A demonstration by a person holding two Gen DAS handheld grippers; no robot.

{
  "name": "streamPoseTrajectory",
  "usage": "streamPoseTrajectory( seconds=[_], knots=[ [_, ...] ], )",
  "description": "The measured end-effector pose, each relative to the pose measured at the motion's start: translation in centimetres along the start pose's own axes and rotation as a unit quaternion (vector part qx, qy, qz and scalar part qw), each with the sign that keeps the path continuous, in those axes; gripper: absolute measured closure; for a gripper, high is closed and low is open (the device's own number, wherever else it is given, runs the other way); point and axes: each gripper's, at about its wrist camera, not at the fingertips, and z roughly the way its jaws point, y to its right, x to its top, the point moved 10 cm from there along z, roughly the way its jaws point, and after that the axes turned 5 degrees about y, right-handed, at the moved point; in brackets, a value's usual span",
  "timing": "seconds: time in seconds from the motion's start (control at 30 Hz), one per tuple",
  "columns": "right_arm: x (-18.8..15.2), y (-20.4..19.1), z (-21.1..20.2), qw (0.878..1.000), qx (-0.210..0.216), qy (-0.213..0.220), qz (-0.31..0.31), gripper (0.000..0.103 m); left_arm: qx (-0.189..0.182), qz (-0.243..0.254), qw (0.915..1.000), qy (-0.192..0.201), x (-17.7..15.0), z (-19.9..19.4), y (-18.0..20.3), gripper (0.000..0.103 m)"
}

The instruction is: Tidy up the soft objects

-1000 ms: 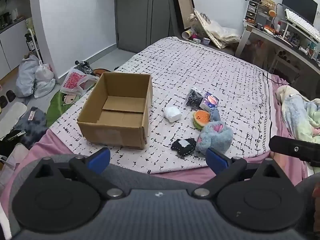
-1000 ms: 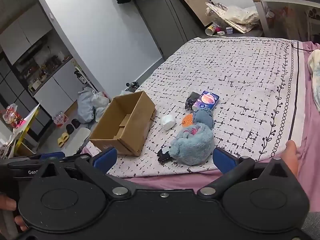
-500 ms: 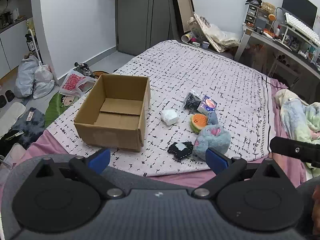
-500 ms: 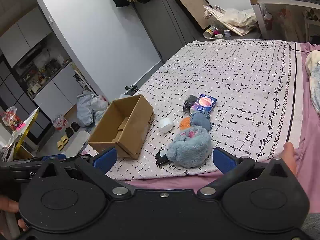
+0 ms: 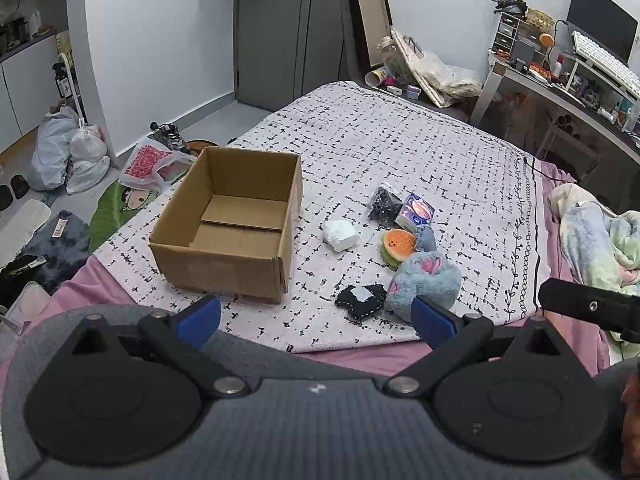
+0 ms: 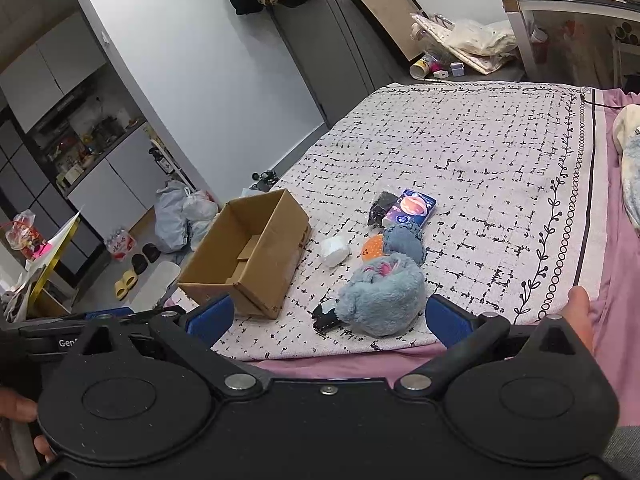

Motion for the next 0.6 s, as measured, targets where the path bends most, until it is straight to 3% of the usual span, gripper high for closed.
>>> streamPoseTrajectory(
  seconds=[0.6],
  knots=[
    [-0.04,0.04,-0.02,1.000,-0.002,-0.002,0.000,0.000,0.001,-0.003,1.0000,0.000,-0.03,0.00,-0.05,0.002]
  ],
)
